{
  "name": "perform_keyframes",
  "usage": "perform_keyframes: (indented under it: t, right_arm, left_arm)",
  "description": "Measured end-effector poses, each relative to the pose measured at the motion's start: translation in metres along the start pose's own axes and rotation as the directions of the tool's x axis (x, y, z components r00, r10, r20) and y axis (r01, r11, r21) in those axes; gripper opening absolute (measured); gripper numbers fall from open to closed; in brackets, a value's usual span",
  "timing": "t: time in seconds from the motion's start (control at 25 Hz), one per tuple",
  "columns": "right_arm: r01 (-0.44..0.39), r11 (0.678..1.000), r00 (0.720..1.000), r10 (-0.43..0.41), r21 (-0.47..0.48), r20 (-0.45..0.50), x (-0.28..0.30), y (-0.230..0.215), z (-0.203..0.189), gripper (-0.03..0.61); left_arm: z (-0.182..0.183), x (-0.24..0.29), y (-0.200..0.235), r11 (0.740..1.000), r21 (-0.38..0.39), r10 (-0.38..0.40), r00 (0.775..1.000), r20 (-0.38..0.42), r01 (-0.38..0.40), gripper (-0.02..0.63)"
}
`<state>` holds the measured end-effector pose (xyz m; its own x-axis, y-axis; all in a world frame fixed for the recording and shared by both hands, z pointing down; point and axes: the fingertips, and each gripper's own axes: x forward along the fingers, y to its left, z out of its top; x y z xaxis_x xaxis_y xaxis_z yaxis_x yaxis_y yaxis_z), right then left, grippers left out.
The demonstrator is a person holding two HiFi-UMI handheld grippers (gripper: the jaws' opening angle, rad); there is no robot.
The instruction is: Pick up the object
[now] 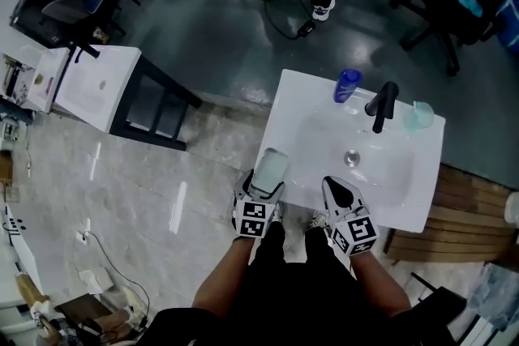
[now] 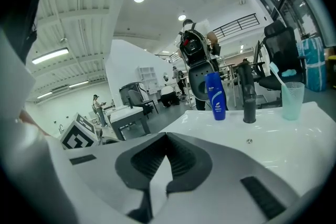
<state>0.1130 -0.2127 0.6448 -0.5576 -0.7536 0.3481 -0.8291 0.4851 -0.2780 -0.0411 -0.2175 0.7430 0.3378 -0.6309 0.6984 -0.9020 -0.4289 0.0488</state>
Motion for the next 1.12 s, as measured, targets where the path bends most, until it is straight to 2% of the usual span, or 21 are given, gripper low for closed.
perform_keyframes:
  t: [0.48,0.92,1.12]
  right_arm:
    - [-0.014,1.0,1.0,0.014,0.005,-0.005,0.006,0.002,0.002,0.018]
    - [0.004,0.999,0.999,-0.002,-0.033,0.043,0.006,0.001,0.026,0.018]
    - [0.016,0.998,0.997,-0.011,-0.063,0.072,0.003,-0.004,0.046,0.018]
  left_arm:
    - [0.017,-0.01,-0.002,1.0,-0.025,-0.016,0.999,0.046,0.017,0.402]
    - [0.064,-0.028,0.01,0.998,-0.056,-0.004,0.991,0.132,0.011,0.402]
    - [0.095,-0.037,0.013,0.998,-0.067,-0.007,0.979,0.202,0.021,0.402]
